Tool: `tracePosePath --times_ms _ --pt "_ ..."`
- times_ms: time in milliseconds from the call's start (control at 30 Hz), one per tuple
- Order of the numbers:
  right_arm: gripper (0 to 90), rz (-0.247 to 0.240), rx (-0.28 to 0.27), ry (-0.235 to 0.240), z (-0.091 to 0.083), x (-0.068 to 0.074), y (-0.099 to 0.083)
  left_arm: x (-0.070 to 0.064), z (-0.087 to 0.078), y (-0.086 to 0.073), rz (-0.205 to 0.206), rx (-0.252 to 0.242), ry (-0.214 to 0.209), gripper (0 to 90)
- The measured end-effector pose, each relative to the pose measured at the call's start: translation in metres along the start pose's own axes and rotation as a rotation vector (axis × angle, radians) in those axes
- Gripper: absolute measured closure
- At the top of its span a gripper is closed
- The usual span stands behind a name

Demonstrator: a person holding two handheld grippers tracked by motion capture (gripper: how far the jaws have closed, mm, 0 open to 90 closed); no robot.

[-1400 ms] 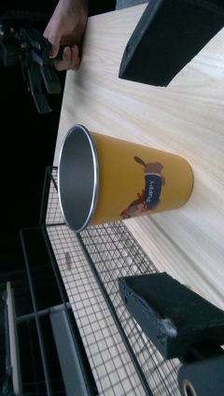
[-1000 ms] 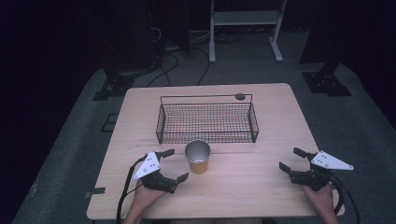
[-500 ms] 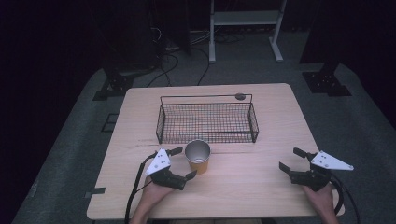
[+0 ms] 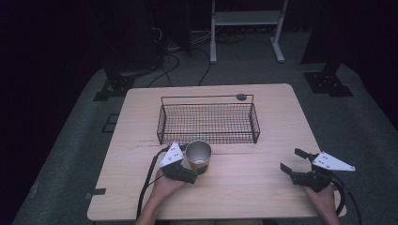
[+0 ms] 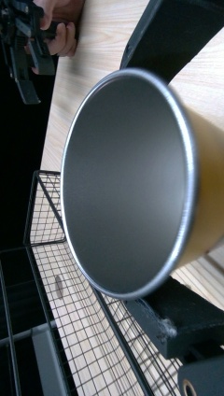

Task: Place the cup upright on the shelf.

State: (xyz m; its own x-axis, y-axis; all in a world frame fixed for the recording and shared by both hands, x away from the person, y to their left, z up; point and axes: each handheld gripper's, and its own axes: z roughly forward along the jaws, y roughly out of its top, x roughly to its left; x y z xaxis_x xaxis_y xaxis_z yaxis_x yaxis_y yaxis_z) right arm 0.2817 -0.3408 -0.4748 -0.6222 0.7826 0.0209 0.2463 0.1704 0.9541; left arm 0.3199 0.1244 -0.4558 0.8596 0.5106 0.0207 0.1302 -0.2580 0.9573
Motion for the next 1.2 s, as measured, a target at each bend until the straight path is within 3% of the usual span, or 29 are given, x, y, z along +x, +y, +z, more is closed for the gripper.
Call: tracePosePath --times_ms 167,433,767,867,1200 --pt "13.1 0.001 -0.001 0.001 0.0 0.0 0.0 0.001 0.004 -0.001 -0.005 0.004 0.004 2.5" --pt "13.0 -0.001 0.0 0.001 0.0 0.0 0.0 0.004 0.004 -0.001 -0.012 -0.008 -0.007 12.0" --pt "13.1 0.001 0.0 0.0 0.0 0.0 0.0 0.002 0.003 0.0 0.002 -0.012 -0.014 12.7" --pt "13.1 -0.001 0.0 0.0 0.0 0.0 0.0 0.001 0.001 0.003 -0.006 -0.042 -0.018 12.7" --pt "13.1 0.005 -0.003 -0.003 0.0 -0.001 0.0 0.002 0.0 0.018 0.015 -0.055 -0.043 12.8"
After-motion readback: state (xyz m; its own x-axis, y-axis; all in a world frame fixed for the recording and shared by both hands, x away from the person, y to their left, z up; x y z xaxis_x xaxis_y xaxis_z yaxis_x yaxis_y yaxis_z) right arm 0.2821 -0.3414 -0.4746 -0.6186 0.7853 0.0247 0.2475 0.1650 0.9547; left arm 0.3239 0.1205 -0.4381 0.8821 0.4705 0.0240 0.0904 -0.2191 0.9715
